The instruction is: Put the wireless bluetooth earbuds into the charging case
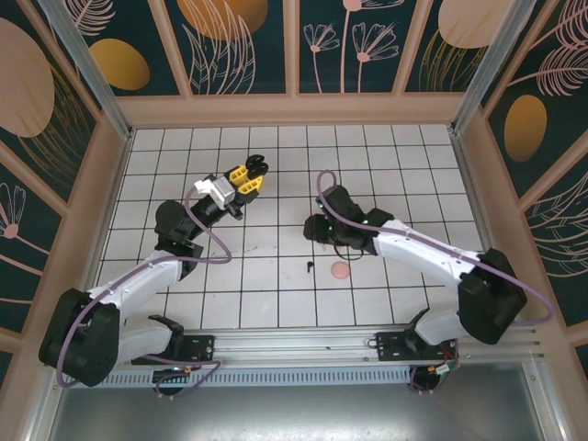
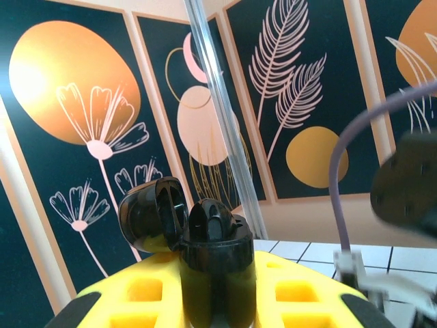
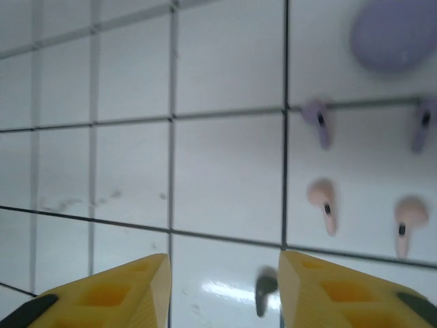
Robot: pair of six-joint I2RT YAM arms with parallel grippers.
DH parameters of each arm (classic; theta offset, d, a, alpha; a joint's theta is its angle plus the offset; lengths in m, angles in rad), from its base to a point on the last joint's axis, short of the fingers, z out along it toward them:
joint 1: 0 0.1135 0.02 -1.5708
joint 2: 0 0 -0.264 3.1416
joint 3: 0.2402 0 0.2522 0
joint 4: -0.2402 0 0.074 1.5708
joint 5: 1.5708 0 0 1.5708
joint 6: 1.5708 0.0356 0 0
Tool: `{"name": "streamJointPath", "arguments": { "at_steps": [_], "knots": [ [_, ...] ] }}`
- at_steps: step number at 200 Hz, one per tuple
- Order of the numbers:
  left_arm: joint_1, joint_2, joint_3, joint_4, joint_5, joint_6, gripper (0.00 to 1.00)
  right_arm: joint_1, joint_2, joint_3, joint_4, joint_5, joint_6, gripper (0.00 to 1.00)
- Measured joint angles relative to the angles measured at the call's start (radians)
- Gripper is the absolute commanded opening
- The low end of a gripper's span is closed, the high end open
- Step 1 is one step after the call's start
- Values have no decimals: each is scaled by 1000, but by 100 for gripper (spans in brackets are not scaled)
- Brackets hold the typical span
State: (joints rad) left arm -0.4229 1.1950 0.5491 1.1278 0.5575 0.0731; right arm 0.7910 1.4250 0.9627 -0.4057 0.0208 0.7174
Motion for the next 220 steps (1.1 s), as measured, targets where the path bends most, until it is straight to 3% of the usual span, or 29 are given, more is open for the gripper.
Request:
{"name": "streamJointPath", "arguments": {
  "at_steps": [100,220],
  "knots": [
    [0,-24,-59,58,-29,-26,0,142,246,48,-97,90,281,37],
    [0,-24,-85,135,-43,-41,0,150,298,91,-134,109,342,33]
  ]
}}
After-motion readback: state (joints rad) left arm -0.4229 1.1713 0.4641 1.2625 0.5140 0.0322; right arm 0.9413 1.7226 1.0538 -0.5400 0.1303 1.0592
